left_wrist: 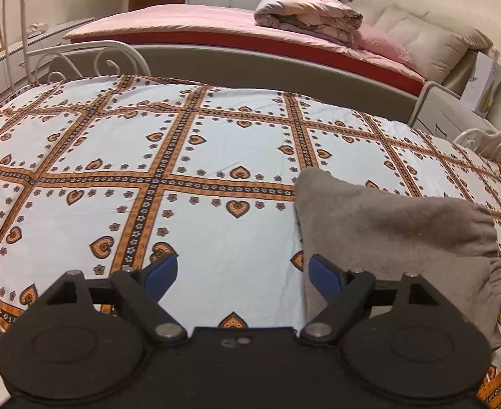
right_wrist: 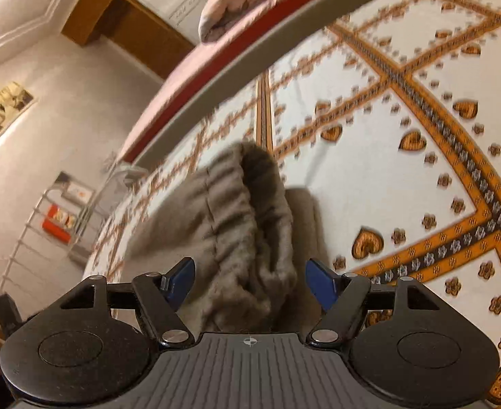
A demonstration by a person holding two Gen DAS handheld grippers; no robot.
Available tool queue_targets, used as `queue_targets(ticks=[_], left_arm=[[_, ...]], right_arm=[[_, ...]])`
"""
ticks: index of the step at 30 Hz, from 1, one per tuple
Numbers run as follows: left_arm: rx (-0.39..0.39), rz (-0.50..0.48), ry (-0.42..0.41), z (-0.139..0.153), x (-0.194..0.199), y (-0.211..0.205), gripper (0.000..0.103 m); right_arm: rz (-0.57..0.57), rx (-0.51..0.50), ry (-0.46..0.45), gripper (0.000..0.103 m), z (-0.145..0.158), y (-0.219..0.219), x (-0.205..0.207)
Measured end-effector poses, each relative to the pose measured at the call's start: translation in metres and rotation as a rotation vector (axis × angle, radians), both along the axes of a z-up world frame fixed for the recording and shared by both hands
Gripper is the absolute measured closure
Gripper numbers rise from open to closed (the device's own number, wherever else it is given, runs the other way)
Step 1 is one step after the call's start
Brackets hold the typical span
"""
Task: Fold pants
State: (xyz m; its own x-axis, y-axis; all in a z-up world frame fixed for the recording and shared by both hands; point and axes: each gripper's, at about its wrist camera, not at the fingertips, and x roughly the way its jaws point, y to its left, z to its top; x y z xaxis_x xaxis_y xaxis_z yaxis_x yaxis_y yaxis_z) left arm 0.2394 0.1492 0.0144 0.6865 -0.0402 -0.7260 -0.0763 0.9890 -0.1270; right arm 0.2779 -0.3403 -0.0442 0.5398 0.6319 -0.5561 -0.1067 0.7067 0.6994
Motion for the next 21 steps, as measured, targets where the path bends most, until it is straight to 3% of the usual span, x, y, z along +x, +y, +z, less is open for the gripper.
queue_targets(ticks=[4, 7, 10, 11, 12, 15, 17, 18, 19, 21], left_arm=[[0.004, -0.01, 0.011, -0.002, 0.001, -0.004, 0.026], [0.015, -0.014, 0.014, -0.002, -0.002, -0.002, 0.026], [0.015, -0.005, 0.017, -0.001, -0.005, 0.003, 0.026], [0.013, -0.001, 0.017, -0.001, -0.005, 0.004, 0.026], [0.012, 0.004, 0.017, 0.0, -0.006, 0.006, 0.025], [0.022, 0.005, 0.013, 0.001, -0.009, 0.007, 0.025], [0.033, 0.001, 0.015, 0.001, -0.009, 0.007, 0.025], [0.035, -0.004, 0.018, 0.0, -0.009, 0.007, 0.025], [0.04, -0.007, 0.021, 0.0, -0.009, 0.006, 0.025], [0.05, -0.009, 0.025, -0.002, -0.007, 0.005, 0.025]], right_arm=[[0.011, -0.015, 0.013, 0.03, -0.012, 0.007, 0.008], [0.069, -0.036, -0.062, 0.03, -0.007, 0.024, 0.01], [0.135, -0.135, -0.077, 0.031, -0.012, 0.047, 0.013], [0.138, -0.158, -0.08, 0.04, -0.015, 0.051, 0.013], [0.128, -0.152, -0.079, 0.059, -0.014, 0.053, 0.013], [0.061, 0.053, 0.073, 0.07, -0.014, 0.039, 0.021], [-0.051, 0.48, 0.225, 0.071, -0.021, 0.01, 0.016], [-0.064, 0.582, 0.233, 0.071, -0.018, 0.004, 0.012], [-0.072, 0.603, 0.224, 0.071, -0.014, 0.001, 0.008], [-0.1, 0.491, 0.2, 0.07, -0.013, -0.002, 0.008]])
